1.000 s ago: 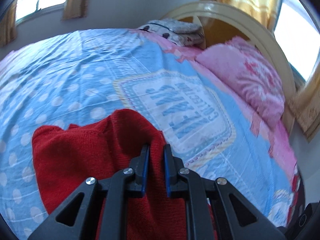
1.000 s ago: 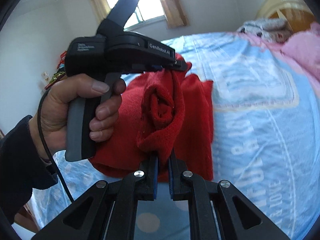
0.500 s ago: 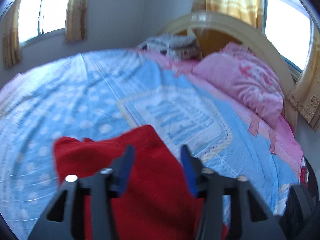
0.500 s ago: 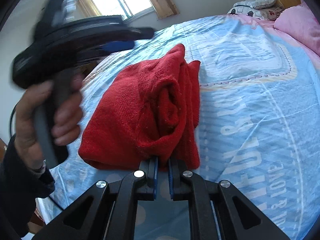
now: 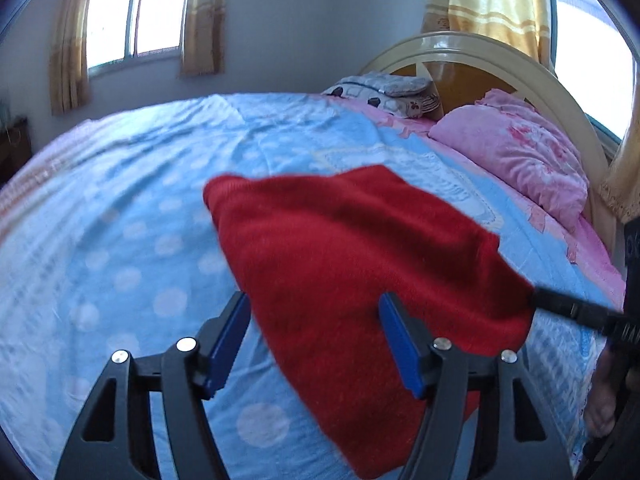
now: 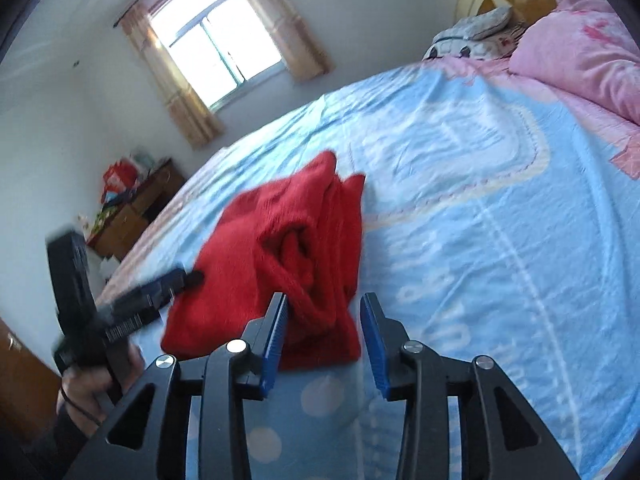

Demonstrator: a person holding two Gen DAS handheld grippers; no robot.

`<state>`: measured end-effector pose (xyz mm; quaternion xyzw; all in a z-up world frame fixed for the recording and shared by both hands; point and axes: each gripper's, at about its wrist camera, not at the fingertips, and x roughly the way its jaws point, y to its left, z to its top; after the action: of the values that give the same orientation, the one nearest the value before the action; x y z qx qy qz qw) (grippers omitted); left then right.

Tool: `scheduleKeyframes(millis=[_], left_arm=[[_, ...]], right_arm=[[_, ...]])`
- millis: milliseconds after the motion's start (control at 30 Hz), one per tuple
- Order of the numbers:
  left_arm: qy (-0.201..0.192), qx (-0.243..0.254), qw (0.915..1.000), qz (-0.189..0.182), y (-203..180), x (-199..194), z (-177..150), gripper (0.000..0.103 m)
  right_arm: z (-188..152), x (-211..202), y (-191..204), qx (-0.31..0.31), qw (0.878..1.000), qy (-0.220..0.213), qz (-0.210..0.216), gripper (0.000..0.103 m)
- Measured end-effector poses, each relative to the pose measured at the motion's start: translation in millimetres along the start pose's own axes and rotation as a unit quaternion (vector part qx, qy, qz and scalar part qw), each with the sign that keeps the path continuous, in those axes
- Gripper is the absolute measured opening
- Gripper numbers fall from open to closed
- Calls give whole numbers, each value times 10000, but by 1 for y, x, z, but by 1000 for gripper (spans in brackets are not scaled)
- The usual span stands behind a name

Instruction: Fold small clothes

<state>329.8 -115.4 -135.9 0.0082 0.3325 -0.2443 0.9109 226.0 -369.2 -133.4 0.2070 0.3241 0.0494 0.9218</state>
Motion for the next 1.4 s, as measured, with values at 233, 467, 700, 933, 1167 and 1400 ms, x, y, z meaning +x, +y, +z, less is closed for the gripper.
scheduleKeyframes(millis=[233, 467, 700, 933, 1167, 1400], left_arm=[[5, -80, 9998, -179, 2, 4, -8, 78], [-95, -394, 9984, -400, 16, 1, -14, 91], [-43, -276, 9988, -403, 10, 2, -16, 102], [147, -267, 9987, -407, 11, 7, -17, 103], [131, -257, 9988, -386, 10, 5, -18, 103], [77, -378, 9980, -492, 16, 1, -19, 103]], right_arm=[[64, 20, 11, 4, 10000, -26, 91, 54], [99, 118, 6, 259, 9928, 1172, -47, 27], [99, 117, 1, 162, 9936, 895, -665, 8], [90, 110, -9, 9, 9940, 788, -762, 19], [71, 46, 48, -1082, 9939, 205, 61, 28], [32, 66, 19, -761, 9931, 893, -70, 28]])
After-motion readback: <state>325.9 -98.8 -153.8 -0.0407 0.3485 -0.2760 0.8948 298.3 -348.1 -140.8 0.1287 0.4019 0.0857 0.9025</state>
